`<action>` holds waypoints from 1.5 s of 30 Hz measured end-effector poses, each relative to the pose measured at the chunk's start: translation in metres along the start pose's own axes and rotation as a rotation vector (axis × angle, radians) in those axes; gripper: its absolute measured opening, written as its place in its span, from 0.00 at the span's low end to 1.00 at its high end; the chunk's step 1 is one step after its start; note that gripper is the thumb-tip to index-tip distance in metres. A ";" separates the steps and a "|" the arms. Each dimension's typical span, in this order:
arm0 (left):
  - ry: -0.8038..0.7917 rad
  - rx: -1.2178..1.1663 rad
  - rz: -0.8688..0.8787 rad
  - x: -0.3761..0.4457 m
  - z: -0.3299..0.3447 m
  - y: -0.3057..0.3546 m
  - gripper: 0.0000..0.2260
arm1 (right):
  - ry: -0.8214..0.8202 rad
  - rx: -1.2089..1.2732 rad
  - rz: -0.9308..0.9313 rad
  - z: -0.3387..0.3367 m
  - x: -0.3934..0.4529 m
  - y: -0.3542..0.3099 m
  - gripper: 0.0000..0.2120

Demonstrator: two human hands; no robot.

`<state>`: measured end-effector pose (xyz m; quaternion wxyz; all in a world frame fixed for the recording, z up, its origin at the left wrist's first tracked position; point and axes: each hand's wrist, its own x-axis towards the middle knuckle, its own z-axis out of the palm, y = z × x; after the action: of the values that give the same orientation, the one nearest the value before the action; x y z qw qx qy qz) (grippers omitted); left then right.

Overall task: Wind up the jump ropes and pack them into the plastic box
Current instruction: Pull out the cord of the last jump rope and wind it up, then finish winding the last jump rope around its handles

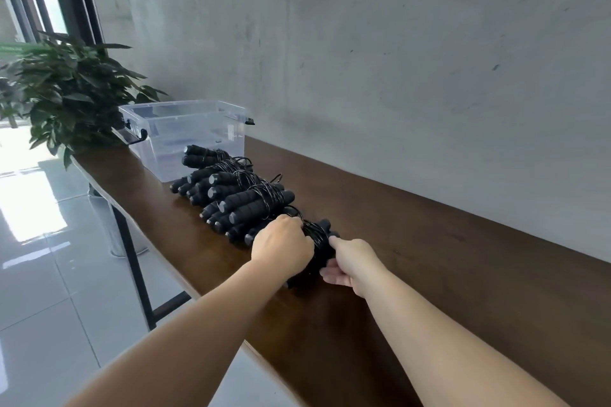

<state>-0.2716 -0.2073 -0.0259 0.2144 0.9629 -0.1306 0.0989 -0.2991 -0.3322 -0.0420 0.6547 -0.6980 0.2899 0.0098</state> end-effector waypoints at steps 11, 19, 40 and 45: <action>0.111 -0.141 0.013 0.001 -0.014 0.003 0.06 | 0.146 -0.182 -0.090 0.004 -0.008 -0.008 0.11; 0.162 -0.244 0.053 -0.007 -0.016 0.022 0.10 | 0.196 -0.165 -0.128 -0.014 -0.026 -0.013 0.12; -0.396 -0.875 0.672 -0.189 0.063 0.393 0.08 | 1.008 -0.048 -0.368 -0.382 -0.245 0.080 0.20; -0.531 -0.868 0.793 -0.264 0.092 0.486 0.09 | 1.049 -0.031 -0.358 -0.475 -0.298 0.123 0.20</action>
<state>-0.6520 -0.6172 0.0159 0.4920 0.6590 -0.5532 -0.1328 -0.7718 -0.6486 0.0315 0.4039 -0.6571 0.4539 -0.4462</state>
